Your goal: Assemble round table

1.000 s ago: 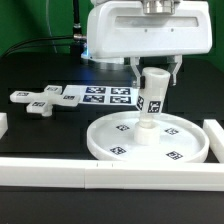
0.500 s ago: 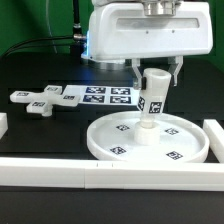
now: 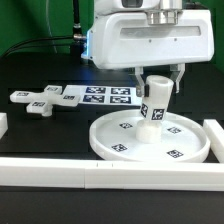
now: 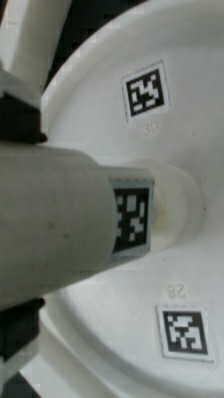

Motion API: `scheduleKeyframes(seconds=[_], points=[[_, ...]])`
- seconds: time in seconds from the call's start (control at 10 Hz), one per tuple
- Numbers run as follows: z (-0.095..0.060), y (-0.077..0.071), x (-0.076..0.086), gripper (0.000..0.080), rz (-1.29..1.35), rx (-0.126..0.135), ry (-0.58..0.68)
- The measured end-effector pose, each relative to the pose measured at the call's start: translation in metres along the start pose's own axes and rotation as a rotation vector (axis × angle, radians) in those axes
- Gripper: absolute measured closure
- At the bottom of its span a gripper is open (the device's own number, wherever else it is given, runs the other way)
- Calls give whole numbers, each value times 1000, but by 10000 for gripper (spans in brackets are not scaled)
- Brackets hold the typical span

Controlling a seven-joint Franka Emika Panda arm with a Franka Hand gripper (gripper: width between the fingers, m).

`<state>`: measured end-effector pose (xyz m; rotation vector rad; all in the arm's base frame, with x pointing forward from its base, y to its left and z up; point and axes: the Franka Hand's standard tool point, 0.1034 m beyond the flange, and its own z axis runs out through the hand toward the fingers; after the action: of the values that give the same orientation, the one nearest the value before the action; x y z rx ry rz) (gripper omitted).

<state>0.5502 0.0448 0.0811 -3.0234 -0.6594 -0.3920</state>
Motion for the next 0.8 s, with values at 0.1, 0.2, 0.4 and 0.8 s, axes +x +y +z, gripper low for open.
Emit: scheduleKeyframes(seconds=[0.1, 0.2, 0.4, 0.8], points=[[0, 1, 1, 390, 1, -6, 10], [0, 5, 0, 390, 0, -19, 29], [0, 6, 0, 390, 1, -26, 40], [-8, 17, 3, 157, -6, -42, 50]])
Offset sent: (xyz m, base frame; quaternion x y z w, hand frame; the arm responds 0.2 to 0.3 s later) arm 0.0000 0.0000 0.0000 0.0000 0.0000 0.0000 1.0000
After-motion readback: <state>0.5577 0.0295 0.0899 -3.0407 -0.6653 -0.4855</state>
